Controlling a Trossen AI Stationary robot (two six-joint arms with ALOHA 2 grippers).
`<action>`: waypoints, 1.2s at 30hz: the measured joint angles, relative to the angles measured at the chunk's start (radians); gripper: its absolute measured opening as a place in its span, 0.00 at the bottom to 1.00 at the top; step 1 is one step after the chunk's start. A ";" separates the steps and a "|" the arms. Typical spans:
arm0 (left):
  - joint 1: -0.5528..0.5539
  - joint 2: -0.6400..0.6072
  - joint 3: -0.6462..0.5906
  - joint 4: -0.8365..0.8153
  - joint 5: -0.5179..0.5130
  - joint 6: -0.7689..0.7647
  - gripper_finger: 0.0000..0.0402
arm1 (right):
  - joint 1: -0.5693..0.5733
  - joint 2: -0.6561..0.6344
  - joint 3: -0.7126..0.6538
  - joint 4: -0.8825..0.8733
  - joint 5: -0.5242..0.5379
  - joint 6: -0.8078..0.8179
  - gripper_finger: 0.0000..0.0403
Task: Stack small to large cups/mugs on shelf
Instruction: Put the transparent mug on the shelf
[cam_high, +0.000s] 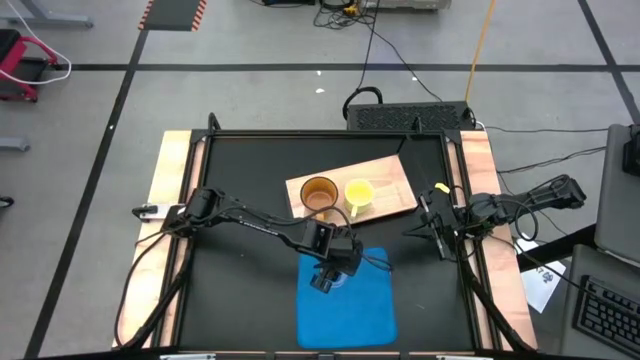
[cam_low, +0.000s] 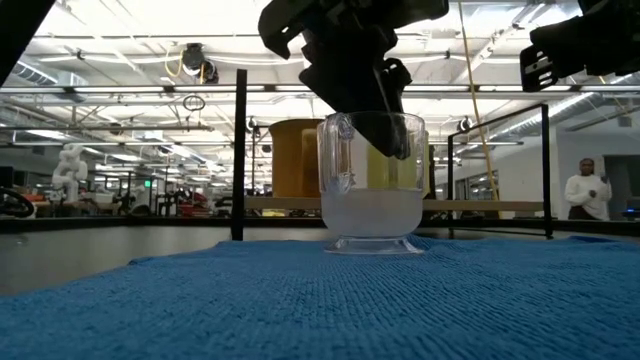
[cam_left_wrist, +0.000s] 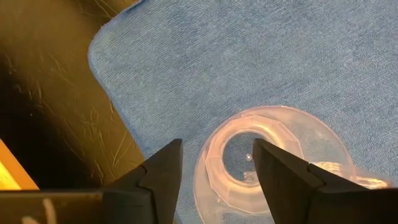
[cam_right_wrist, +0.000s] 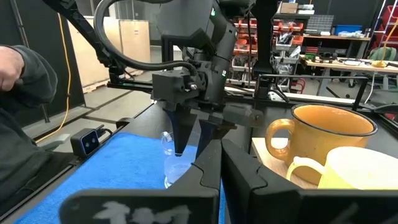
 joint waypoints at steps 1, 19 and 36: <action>0.000 0.000 0.000 0.000 0.000 0.000 0.50 | 0.000 0.000 0.000 0.000 0.000 0.000 0.00; -0.002 -0.142 0.000 -0.068 -0.054 -0.011 0.49 | 0.000 0.000 0.000 0.001 0.000 0.000 0.00; 0.015 -0.440 0.002 -0.124 -0.185 -0.085 0.49 | 0.000 0.004 0.000 0.012 0.000 0.000 0.00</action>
